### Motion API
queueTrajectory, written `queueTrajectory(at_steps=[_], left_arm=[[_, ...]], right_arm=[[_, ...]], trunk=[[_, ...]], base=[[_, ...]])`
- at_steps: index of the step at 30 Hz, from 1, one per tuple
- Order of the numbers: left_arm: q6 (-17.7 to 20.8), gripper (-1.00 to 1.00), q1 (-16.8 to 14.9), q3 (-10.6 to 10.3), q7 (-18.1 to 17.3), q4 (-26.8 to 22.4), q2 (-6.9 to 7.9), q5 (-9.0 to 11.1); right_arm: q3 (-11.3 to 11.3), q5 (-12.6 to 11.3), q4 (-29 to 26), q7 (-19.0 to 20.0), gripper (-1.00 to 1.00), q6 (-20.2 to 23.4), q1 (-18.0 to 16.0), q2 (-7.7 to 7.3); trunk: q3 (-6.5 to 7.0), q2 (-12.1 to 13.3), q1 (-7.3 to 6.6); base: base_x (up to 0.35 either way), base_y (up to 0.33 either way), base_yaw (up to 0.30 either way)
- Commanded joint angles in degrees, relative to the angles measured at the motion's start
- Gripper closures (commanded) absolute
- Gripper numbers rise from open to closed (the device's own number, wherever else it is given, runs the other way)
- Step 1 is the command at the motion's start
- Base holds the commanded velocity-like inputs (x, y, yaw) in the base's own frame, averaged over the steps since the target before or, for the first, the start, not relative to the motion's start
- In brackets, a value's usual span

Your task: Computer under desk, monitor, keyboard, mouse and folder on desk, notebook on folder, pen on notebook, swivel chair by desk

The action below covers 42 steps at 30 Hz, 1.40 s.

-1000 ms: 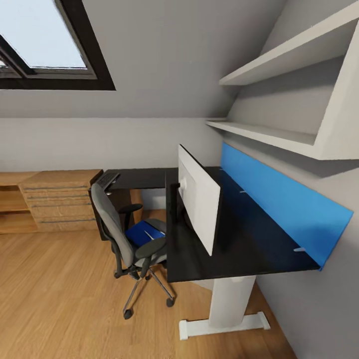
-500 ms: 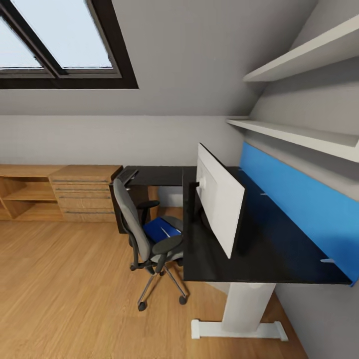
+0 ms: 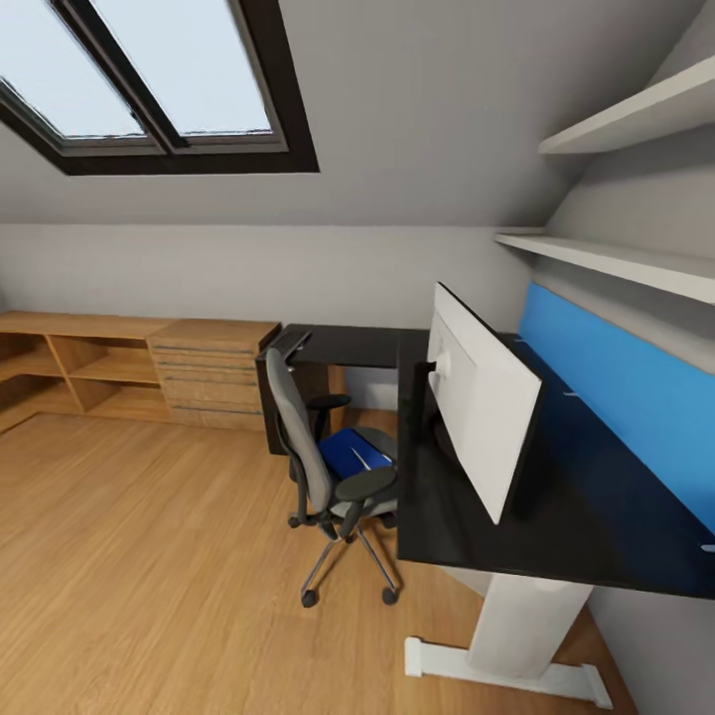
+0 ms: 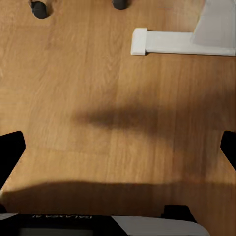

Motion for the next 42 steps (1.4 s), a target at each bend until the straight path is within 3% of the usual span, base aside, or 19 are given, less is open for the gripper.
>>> queueTrajectory(at_steps=[1,7,12,24,35,42], left_arm=[[-0.17,-1.00,-0.02,-0.01,0.02,-0.95,0.01,0.39],[-0.24,-1.00,-0.02,0.03,0.03,-8.21,0.02,0.87],[-0.57,-1.00,-0.02,0.13,-0.17,-9.82,-0.15,0.96],[-3.12,-1.00,-0.02,0.42,-0.44,-6.02,0.05,1.12],[-3.44,-1.00,-0.02,2.22,-0.56,-5.60,0.05,1.06],[-3.45,-1.00,-0.02,2.39,-0.57,-5.59,0.05,1.05]], right_arm=[[0.02,0.00,-0.59,-0.02,-1.00,-0.18,-0.02,0.17],[0.05,-0.02,-4.64,0.05,-1.00,-0.26,-0.02,1.01],[0.00,-0.05,-5.64,0.07,-1.00,-0.60,-0.02,1.13],[-0.11,-0.16,-2.97,0.07,-1.00,-7.35,-0.02,1.09],[-0.18,-0.27,-1.53,0.07,-1.00,-8.68,-0.02,1.04],[-0.27,-0.32,-1.65,0.04,-1.00,-9.30,-0.02,0.09]], trunk=[[-0.11,-0.03,0.00],[-0.40,-0.03,0.00],[-0.70,-0.03,0.00],[-1.04,-0.03,0.00],[-0.90,-0.03,0.00],[-0.64,-0.03,0.00]], base=[[0.000,0.000,0.239],[0.000,0.000,0.239],[0.000,0.000,0.214],[0.000,0.038,0.066],[-0.018,0.259,-0.066],[-0.208,0.188,-0.237]])
